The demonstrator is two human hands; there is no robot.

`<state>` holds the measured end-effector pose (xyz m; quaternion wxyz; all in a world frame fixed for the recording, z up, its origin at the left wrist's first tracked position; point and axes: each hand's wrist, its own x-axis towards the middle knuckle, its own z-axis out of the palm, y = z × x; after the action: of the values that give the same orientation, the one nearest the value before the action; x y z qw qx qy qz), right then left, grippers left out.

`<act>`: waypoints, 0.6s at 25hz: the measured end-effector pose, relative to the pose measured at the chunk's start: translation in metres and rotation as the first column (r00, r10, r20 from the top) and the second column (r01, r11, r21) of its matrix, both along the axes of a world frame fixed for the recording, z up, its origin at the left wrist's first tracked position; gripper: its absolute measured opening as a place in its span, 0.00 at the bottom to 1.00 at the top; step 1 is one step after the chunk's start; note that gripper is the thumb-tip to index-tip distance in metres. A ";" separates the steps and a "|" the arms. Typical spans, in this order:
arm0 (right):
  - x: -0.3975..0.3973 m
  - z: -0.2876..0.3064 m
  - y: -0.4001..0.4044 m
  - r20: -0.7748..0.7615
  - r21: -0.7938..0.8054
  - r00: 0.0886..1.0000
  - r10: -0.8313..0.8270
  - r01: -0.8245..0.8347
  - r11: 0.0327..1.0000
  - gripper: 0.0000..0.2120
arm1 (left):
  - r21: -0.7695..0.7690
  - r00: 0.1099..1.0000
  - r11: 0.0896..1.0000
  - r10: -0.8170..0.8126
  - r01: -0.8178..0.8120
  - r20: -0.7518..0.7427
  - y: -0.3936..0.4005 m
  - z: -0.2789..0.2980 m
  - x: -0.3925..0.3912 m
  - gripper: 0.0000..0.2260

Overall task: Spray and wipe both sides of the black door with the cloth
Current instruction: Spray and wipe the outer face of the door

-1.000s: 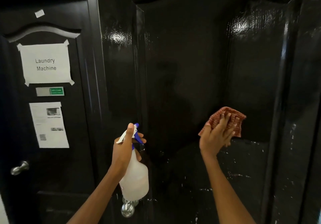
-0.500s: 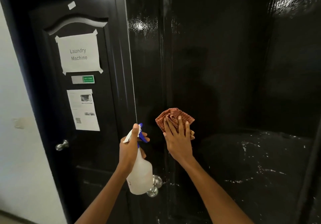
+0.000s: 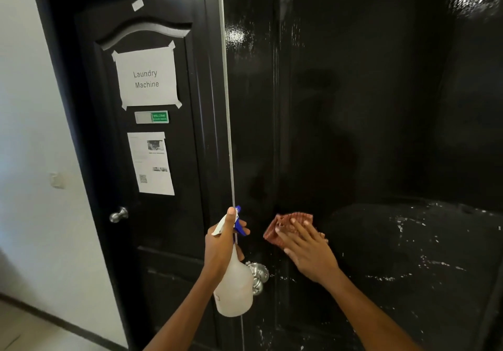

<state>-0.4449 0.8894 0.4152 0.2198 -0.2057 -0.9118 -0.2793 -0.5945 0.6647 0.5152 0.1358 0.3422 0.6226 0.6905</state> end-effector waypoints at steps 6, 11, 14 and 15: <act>-0.064 0.131 -0.010 -0.319 0.008 0.947 0.027 -0.026 1.000 0.33 | 0.021 0.995 0.995 0.097 -0.096 -0.016 -0.012 -0.014 -0.015 0.25; -0.117 0.136 -0.016 -0.342 0.068 0.931 0.124 -0.108 0.992 0.31 | 0.048 0.978 0.978 0.206 -0.205 -0.024 -0.015 -0.040 -0.026 0.21; -0.131 0.054 -0.018 -0.169 0.077 0.958 0.230 -0.220 0.973 0.35 | 0.026 0.977 0.978 0.208 -0.207 -0.037 -0.014 -0.051 -0.035 0.22; -0.131 0.021 -0.018 -0.070 0.082 0.966 0.249 -0.243 0.967 0.38 | 0.016 0.977 0.978 0.210 -0.209 -0.037 -0.014 -0.053 -0.035 0.22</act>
<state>-0.5755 0.8713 0.4363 0.2961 -0.0940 -0.9101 -0.2743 -0.6296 0.6502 0.4625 0.0482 0.2886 0.6535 0.6981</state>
